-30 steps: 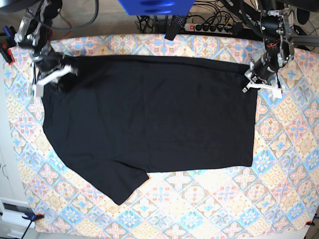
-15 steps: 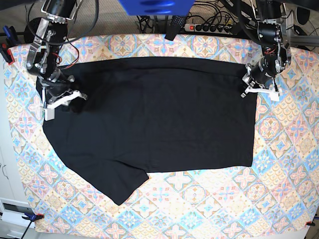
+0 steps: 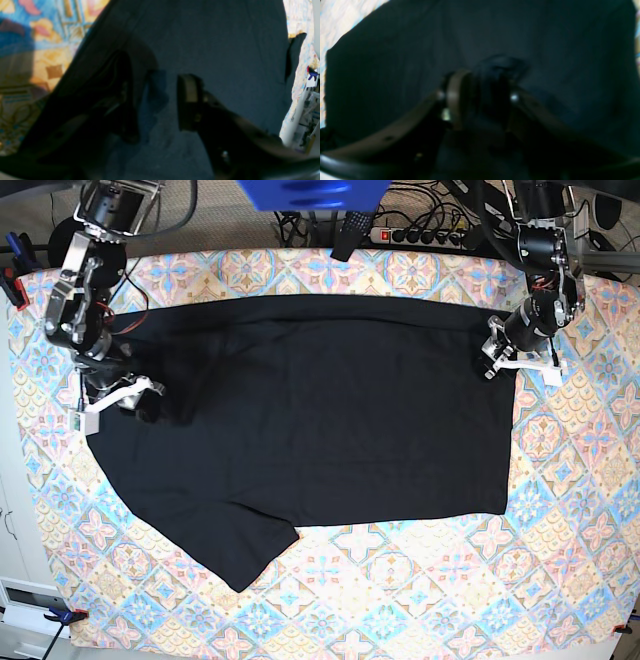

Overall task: Fold the T-shirt properly
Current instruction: 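Regrasp the shirt edge with the right gripper, left gripper holding, then drag the shirt with both grippers toward the robot, then release, then move both grippers to the shirt's side edge and grasp it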

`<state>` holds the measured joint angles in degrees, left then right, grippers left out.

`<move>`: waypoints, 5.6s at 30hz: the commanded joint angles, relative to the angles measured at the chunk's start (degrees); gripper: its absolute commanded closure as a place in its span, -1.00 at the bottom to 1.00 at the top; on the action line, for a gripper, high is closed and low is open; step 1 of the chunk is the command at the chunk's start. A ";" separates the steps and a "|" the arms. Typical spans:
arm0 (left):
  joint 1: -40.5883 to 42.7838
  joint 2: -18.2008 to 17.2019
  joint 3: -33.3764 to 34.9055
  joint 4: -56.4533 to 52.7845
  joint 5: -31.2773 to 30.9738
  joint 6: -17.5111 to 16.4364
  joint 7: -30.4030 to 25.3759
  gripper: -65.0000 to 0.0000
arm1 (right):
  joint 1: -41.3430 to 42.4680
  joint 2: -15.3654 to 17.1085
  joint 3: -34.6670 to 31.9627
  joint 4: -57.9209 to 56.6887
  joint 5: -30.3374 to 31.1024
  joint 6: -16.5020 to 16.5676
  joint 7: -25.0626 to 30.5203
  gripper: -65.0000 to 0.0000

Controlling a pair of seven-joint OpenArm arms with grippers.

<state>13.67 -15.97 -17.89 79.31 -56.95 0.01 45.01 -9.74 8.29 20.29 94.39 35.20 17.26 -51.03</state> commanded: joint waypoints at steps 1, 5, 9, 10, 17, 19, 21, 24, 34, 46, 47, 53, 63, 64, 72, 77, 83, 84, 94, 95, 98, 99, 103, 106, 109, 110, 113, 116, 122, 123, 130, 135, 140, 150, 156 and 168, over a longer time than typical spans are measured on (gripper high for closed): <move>0.88 -0.96 -1.23 1.70 -0.50 -0.14 -0.49 0.11 | -1.47 0.28 0.06 2.36 1.06 0.55 0.52 0.18; 3.87 -0.87 -5.45 4.60 -3.76 -0.14 -0.05 0.08 | -5.78 1.51 0.06 7.46 1.06 0.55 0.52 0.17; 8.88 -0.96 -5.63 9.79 -5.95 -0.14 2.77 0.08 | -10.61 1.60 1.99 11.15 1.06 0.55 0.52 0.17; 10.37 -0.87 -5.63 11.11 -6.04 -0.14 3.21 0.08 | -11.49 1.60 2.52 11.68 1.15 0.55 0.52 0.17; 16.44 0.89 -5.63 13.83 -5.95 -0.14 3.21 0.08 | -15.54 1.60 3.31 12.03 1.15 0.55 0.52 0.17; 16.97 1.15 -5.63 12.52 -5.95 -0.14 3.21 0.08 | -16.33 1.60 3.22 12.03 1.15 0.55 0.52 0.17; 16.88 1.77 -5.63 10.49 -5.86 -0.14 3.21 0.08 | -16.68 1.60 3.05 12.03 1.15 0.55 0.52 0.17; 15.56 1.86 -5.63 6.36 -5.86 -0.14 3.12 0.08 | -16.94 1.51 2.96 12.03 1.15 0.55 0.52 0.17; 7.65 2.03 -4.57 -2.96 -5.69 -0.23 3.12 0.09 | -16.94 1.51 3.31 11.41 0.98 0.55 0.52 0.17; 6.50 1.77 -1.93 -3.31 -5.69 -0.23 3.12 1.00 | -17.47 1.42 10.61 -0.10 1.15 0.55 0.52 0.15; 6.50 1.68 -1.93 -3.31 -5.69 -0.23 3.12 1.00 | -17.47 1.42 10.61 -1.33 1.15 0.55 0.52 0.15; 6.68 1.59 -1.93 -3.40 -5.69 -0.23 3.21 1.00 | -14.92 1.42 12.10 -9.42 1.15 0.55 1.05 0.09; 7.65 1.50 -2.20 -3.40 -5.69 -0.23 3.21 1.00 | -7.54 1.42 15.18 -19.18 1.15 0.55 1.13 0.09; 7.65 1.50 -2.11 -3.40 -5.69 -0.23 3.21 1.00 | -6.48 1.42 15.18 -19.53 1.15 0.55 1.13 0.10; 7.74 0.71 -2.37 -3.31 -5.69 -0.23 5.93 1.00 | -5.16 1.51 15.35 -20.94 1.15 0.55 1.05 0.60; 9.23 -0.25 -2.46 -3.04 -5.95 -0.23 6.19 1.00 | -8.94 1.51 17.73 -19.62 1.06 0.55 0.61 0.96; 13.19 -1.48 -4.13 -3.04 -6.04 -0.23 6.19 1.00 | -15.36 1.51 19.22 -15.22 1.06 0.55 0.61 0.96; 13.89 -1.48 -4.75 -3.04 -6.04 -0.23 6.19 1.00 | -16.42 1.51 19.22 -14.08 1.06 0.55 0.61 0.96; 18.20 -3.15 -5.27 -2.96 -6.04 -0.23 6.11 1.00 | -19.41 1.24 18.69 -10.39 1.15 0.55 0.52 0.83; 18.64 -3.15 -5.27 -2.96 -6.04 -0.23 6.19 1.00 | -19.41 1.24 18.69 -10.39 1.15 0.55 0.52 0.76; 19.16 -3.07 -5.10 -2.17 -6.04 -0.23 6.28 1.00 | -19.49 1.33 18.69 -9.51 1.15 0.55 0.43 0.50; 19.95 -3.07 -5.10 -1.37 -6.04 -0.23 6.28 0.96 | -19.93 1.42 18.69 -9.07 1.15 0.55 0.43 0.43; 21.45 -3.24 -5.27 4.34 -6.04 -0.23 6.28 0.60 | -21.16 1.51 18.78 -5.64 1.15 0.55 0.43 0.21; 23.03 -3.42 -5.36 8.91 -6.04 -0.14 6.28 0.30 | -22.22 1.51 18.87 -3.62 1.15 0.55 0.43 0.14; 23.65 -3.42 -5.36 11.20 -6.04 -0.14 6.19 -0.06 | -22.75 1.51 18.96 -1.51 1.15 0.55 0.43 0.14; 23.65 -3.42 -5.71 11.20 -6.13 -0.14 6.19 -0.18 | -22.83 1.51 19.13 -0.89 1.15 0.55 0.43 0.14; 23.65 -3.42 -8.79 11.37 -6.13 -0.23 6.28 -0.39 | -23.63 1.51 19.31 0.86 1.15 0.55 0.43 0.14; 23.65 -3.42 -12.57 13.04 -6.13 -0.32 6.28 -0.39 | -23.98 1.51 19.84 3.41 1.06 0.55 0.52 0.14; 22.94 -4.74 -19.08 18.49 -5.95 -0.32 6.28 -0.37 | -23.98 1.51 22.39 9.30 0.89 0.55 0.52 0.14; 21.54 -5.18 -19.08 18.58 -5.95 -0.32 6.28 -0.37 | -23.89 1.51 22.39 10.18 0.89 0.55 0.52 0.14; 9.14 -8.43 -19.08 18.05 -3.58 -0.23 12.35 -0.37 | -21.96 5.82 21.60 11.68 0.98 0.55 0.43 0.14; -2.20 -8.43 -18.20 11.81 3.81 -0.23 15.25 -0.37 | -14.48 7.84 15.88 11.50 0.98 0.55 -1.06 0.14; -11.08 -8.60 -12.13 3.46 9.96 -0.23 14.46 -0.37 | -9.03 7.93 11.13 11.41 0.89 0.55 -1.06 0.14; -23.91 -8.34 1.93 -13.33 17.70 -0.23 3.47 -0.37 | -2.97 7.75 3.84 8.16 -4.21 0.55 -1.06 0.14; -30.07 -7.99 11.52 -25.11 17.61 -0.23 -5.59 -0.37 | -2.88 7.75 2.34 8.16 -7.38 0.55 -0.80 0.14; -35.25 -2.54 21.19 -36.71 17.43 -0.23 -13.67 -0.27 | -2.88 7.66 2.34 8.42 -7.38 0.55 -0.80 0.14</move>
<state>-21.12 -18.92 3.03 42.48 -38.50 0.38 28.73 -13.04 15.11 22.22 101.67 27.18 17.54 -53.17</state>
